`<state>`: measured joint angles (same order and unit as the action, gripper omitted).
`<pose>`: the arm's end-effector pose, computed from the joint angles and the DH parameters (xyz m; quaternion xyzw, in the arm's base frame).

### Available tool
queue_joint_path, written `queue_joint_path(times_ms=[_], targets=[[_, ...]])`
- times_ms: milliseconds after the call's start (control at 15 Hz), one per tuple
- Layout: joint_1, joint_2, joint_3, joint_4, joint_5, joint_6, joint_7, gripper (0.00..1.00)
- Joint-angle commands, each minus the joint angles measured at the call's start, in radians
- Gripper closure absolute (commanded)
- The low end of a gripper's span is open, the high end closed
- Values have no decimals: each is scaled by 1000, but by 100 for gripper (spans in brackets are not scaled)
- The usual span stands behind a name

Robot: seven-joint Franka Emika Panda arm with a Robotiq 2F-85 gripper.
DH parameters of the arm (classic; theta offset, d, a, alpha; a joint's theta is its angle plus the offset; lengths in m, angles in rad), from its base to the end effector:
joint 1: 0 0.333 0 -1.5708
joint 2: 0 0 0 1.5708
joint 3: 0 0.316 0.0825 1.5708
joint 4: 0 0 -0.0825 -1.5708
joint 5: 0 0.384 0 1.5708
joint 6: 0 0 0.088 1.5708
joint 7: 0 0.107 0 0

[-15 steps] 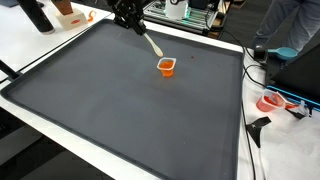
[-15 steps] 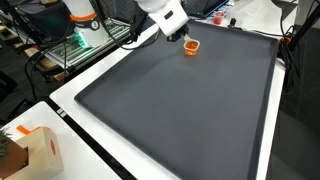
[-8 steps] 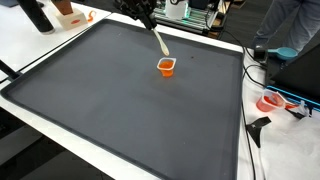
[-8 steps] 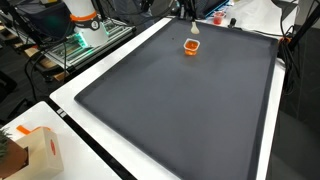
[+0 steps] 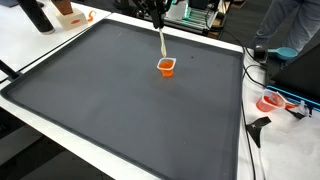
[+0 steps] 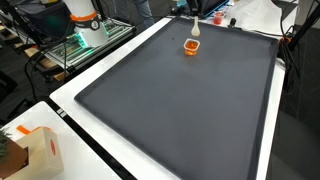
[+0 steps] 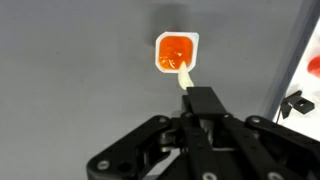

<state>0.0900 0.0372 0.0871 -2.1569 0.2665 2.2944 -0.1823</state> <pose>0.5432 0.1029 0.3916 -0.9886 -0.0953 -0.0499 0.1053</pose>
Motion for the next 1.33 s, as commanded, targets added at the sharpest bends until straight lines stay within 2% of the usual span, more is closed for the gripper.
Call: queue_joint_path(times_ms=[0, 200, 333, 400, 1000, 1067, 1267], targets=[[27, -25, 22, -36, -163, 22, 142, 97], [44, -25, 40, -33, -217, 3, 190, 97], [38, -2, 40, -3, -185, -3, 156, 97], [41, -2, 43, -2, -185, -3, 157, 88], [39, -1, 42, 2, -185, -3, 157, 88], [39, -1, 42, 2, -185, -3, 157, 97], [57, 4, 53, 36, -260, -37, 229, 97]])
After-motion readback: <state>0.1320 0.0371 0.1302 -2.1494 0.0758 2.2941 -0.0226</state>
